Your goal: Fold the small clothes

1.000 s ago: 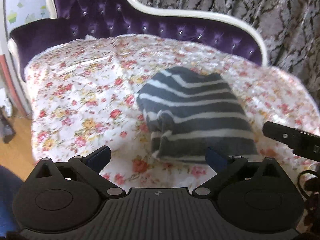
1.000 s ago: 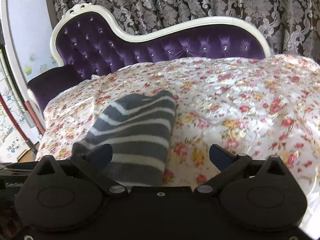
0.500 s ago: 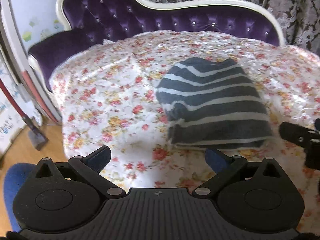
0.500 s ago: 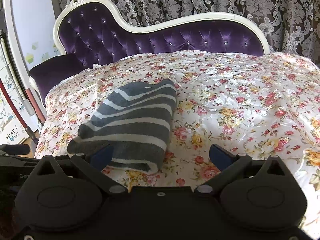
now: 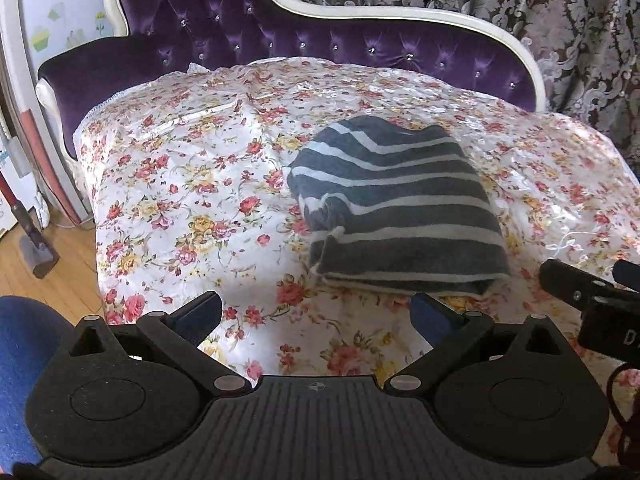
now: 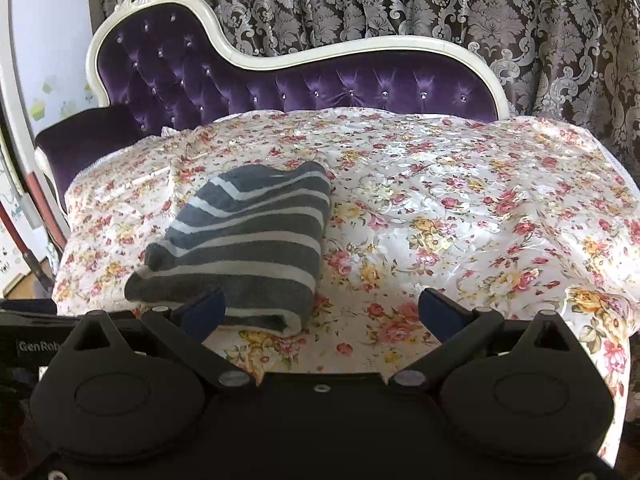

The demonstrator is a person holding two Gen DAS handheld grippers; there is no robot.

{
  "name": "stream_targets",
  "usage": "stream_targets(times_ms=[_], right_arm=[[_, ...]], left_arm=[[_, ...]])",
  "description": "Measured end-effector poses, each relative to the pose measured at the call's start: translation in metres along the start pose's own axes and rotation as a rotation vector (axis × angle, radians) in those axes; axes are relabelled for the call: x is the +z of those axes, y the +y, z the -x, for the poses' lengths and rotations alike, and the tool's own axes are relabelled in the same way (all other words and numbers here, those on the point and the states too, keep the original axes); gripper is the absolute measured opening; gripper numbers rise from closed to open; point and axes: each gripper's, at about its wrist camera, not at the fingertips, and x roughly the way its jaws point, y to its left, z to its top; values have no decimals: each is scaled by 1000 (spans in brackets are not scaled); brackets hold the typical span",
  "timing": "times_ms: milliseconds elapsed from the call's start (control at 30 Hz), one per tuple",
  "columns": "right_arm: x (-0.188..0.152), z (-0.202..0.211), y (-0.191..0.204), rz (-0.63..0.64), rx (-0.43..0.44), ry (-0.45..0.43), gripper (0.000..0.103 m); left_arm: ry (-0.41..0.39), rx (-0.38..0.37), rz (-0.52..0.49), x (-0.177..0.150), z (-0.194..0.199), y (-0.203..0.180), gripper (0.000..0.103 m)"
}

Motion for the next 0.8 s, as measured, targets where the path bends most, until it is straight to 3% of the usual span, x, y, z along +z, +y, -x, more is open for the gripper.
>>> stream_targets(times_ms=[800], right_arm=[[-5,-4,5,-1,33,40,102]], left_arm=[[29,6,20,-5,-6,9,102]])
